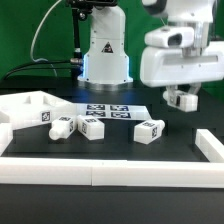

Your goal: Assemble one leg

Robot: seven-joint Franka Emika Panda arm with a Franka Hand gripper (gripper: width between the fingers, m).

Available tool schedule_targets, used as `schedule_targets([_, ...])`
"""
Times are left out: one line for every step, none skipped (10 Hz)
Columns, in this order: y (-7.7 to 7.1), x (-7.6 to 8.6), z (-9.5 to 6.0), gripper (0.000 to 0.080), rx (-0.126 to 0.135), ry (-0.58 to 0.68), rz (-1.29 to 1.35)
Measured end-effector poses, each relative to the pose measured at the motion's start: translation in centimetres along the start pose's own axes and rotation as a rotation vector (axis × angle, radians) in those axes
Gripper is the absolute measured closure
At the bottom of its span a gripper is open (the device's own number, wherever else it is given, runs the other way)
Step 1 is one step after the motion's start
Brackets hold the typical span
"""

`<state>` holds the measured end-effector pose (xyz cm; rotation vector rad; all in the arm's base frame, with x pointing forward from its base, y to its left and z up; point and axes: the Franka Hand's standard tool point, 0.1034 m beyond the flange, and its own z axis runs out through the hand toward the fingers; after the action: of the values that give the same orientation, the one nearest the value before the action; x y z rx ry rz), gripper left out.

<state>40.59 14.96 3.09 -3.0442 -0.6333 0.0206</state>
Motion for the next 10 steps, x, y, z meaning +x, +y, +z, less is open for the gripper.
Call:
schedule_targets([-0.1,-0.4,1.0,0.0533,0.007,-0.005,0.002])
schedule_targets([-0.1,-0.7,1.7,0.0532,0.011,-0.01,0.004])
schedule_targets([-0.3,-0.7,1.9,0.0532,0.012,-0.007,0.001])
schedule_targets([-0.3,-0.6,1.9,0.0532,0.012,-0.007,0.0])
schedule_targets([-0.3,-0.6,1.9,0.0532,0.012,-0.007,0.0])
schedule_targets([-0.3,-0.6,1.7,0.0369,0.011,-0.007,-0.002])
schedule_targets([0.1,-0.6,0.2,0.023,0.002,-0.036,-0.012])
schedule_targets([1.2,-0.5,-2.2,0.023,-0.007,-0.071,-0.015])
schedule_targets([2.8,0.3,-5.1,0.0167,-0.011,-0.09,0.003])
schedule_targets([4.7,1.6,-6.8,0.0167,0.005,-0.09,0.022])
